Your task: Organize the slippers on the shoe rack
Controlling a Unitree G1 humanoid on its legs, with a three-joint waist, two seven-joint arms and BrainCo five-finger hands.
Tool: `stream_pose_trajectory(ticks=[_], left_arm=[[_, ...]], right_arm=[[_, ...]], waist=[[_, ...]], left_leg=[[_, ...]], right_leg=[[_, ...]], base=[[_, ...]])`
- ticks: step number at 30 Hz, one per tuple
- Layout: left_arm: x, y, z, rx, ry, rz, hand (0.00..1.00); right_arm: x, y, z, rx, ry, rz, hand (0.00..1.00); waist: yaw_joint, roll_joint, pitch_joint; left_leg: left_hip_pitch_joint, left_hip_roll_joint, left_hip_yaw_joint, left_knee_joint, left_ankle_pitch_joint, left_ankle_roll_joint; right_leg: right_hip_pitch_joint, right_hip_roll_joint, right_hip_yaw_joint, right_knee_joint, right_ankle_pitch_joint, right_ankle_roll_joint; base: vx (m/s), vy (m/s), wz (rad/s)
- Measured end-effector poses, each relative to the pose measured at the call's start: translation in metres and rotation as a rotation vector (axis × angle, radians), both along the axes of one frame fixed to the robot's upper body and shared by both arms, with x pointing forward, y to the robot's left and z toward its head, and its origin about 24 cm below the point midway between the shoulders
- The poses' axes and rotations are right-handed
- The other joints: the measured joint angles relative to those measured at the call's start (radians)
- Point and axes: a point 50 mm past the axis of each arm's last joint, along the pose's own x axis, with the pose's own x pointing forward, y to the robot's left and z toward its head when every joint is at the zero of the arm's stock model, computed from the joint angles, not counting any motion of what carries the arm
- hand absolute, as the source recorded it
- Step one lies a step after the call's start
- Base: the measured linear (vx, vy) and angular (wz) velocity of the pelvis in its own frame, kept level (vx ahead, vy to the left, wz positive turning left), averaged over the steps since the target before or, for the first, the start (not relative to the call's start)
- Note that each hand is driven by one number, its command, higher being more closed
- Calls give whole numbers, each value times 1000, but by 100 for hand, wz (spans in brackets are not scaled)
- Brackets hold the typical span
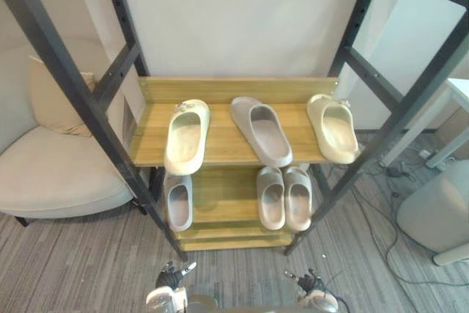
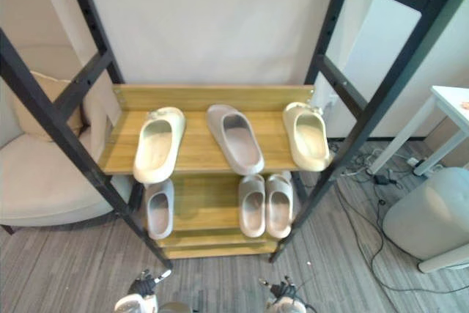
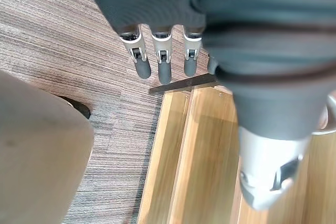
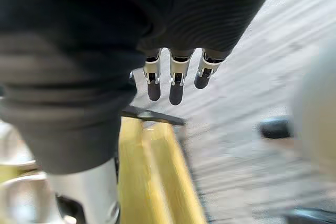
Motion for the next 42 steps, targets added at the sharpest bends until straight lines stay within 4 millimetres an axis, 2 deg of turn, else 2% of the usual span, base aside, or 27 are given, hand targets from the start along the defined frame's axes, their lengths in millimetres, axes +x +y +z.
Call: stream_pose_trajectory(ticks=[1,4,5,7,9,12,15,21,26,34,37,42], left_arm=[[0,0,0,3,-1,-5,0],[-1,1,1,9,-8,-4,0],[-1,1,1,10,-8,-5,0],[-4,0,1,15,-7,-18,0],[-6,0,1,16,-7,-18,0],[-8,-2,1,15,-2,-33,0],[-9,-4,1,17,-5,-46,0],[-12,-6,2,16,-17,-53,0],[-14,-6,1,18,-14,-63,0],[-15,-6,1,25,-12,-78,0],[-15,-6,1,25,-12,-79,0],[-16,-5,1,30,-10,-101,0]], right_arm=[[6,-6,7,-24,-43,-4,0],[30,-31,45,-152,-238,0,0],[33,-35,52,-176,-268,4,0],[43,-46,84,-245,-408,-9,0],[47,-51,107,-308,-502,6,0],[55,-51,133,-344,-625,5,0],[53,-51,148,-368,-689,4,0],[51,-42,193,-433,-896,35,0],[44,-33,223,-493,-1032,75,0],[38,-28,249,-546,-1155,84,0],[40,-26,258,-541,-1206,94,0],[54,-21,280,-522,-1342,166,0]], waist=[[-1,0,0],[-7,-1,-1],[-7,-1,-1],[-9,-2,-3],[-10,1,-7],[-26,9,-12],[-31,15,-15],[-46,20,-20],[-52,20,-22],[-54,19,-34],[-54,19,-34],[-57,17,-34]], left_leg=[[0,1,6,0,-1,0],[2,1,21,3,-8,5],[2,1,23,3,-8,6],[4,3,34,5,-10,9],[11,4,44,7,-15,11],[12,5,46,21,-27,15],[19,5,45,24,-36,20],[20,-1,45,39,-62,21],[19,-3,41,45,-59,25],[20,-11,36,76,-73,37],[19,-15,42,88,-80,41],[19,-28,45,91,-78,46]], right_leg=[[-2,0,6,0,1,2],[-3,1,26,-5,5,7],[-3,1,28,-6,7,4],[-3,2,37,-8,13,2],[-2,3,45,-6,14,2],[9,4,47,-6,13,3],[18,3,47,-5,13,3],[26,-2,48,4,1,8],[19,-3,45,24,-14,6],[28,-4,45,27,-18,11],[25,-8,55,41,-23,12],[23,-17,68,40,-23,13]], base=[[-8,22,-17],[15,28,-14],[56,35,-11],[72,28,-12],[87,18,-15],[91,22,-7],[25,11,0],[-28,17,0],[10,-2,2],[17,2,2],[-46,36,-6],[-31,41,-3]])
